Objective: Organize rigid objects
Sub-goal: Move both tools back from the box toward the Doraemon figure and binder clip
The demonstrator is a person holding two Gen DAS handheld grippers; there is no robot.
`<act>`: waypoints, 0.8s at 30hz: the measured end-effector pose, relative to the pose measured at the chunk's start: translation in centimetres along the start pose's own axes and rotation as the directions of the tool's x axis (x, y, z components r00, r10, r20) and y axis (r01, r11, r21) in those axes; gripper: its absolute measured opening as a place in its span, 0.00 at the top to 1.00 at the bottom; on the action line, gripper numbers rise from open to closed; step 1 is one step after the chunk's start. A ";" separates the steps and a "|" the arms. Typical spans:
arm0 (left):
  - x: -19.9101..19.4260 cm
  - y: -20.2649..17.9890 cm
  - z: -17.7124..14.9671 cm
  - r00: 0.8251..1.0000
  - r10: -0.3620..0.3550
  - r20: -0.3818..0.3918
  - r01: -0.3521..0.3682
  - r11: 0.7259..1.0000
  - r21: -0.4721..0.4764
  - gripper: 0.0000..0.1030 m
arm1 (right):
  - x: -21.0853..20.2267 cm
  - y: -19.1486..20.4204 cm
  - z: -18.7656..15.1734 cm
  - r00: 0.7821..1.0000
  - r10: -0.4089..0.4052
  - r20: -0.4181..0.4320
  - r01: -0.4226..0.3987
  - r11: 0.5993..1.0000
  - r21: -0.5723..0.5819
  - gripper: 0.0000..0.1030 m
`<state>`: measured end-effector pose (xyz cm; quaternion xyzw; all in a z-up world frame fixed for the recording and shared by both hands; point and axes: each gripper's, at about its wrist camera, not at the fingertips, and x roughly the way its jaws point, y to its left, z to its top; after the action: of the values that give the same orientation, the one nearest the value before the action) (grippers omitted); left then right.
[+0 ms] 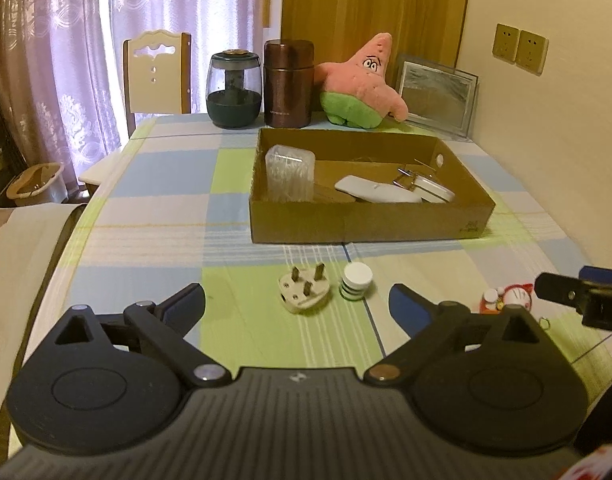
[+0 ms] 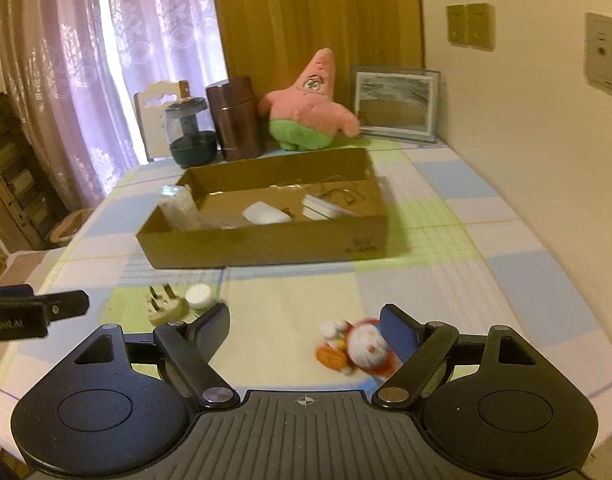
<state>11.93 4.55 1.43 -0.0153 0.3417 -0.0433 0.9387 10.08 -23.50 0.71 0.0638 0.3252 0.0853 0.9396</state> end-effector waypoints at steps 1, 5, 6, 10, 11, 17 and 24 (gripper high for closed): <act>-0.2 -0.2 -0.3 1.000 0.000 0.001 0.000 1.000 0.002 0.06 | -0.3 -0.2 -0.4 1.000 -0.009 0.000 0.009 1.000 0.001 0.23; -0.6 -1.0 -1.1 1.000 -0.004 0.007 0.004 1.000 0.000 0.06 | -1.5 -1.5 -1.8 0.999 -0.049 -0.002 0.049 0.999 0.024 0.23; -0.7 -1.2 -1.2 1.000 -0.005 0.010 0.005 1.000 0.000 0.06 | -1.7 -1.8 -2.1 0.998 -0.055 -0.001 0.055 0.998 0.033 0.23; -0.7 -2.1 -1.8 1.000 -0.012 0.008 0.012 1.000 0.010 0.06 | -2.5 -2.7 -3.2 0.997 -0.071 -0.009 0.072 0.996 0.045 0.23; -0.7 -2.3 -1.9 1.000 -0.014 0.008 0.014 1.000 0.013 0.06 | -2.7 -2.9 -3.5 0.997 -0.074 -0.010 0.074 0.996 0.048 0.23; -0.6 -3.8 -2.7 0.999 -0.034 -0.001 0.034 0.999 0.038 0.06 | -3.2 -3.5 -4.4 0.995 -0.098 -0.010 0.098 0.995 0.036 0.23; 0.0 -4.9 -3.3 0.998 -0.053 -0.020 0.054 0.997 0.062 0.06 | -2.4 -4.4 -5.2 0.994 -0.103 -0.037 0.105 0.994 0.042 0.23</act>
<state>9.44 -0.35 -0.78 0.0055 0.3483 -0.0793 0.9340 5.55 -28.00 -2.66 0.0659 0.3462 0.0303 0.9353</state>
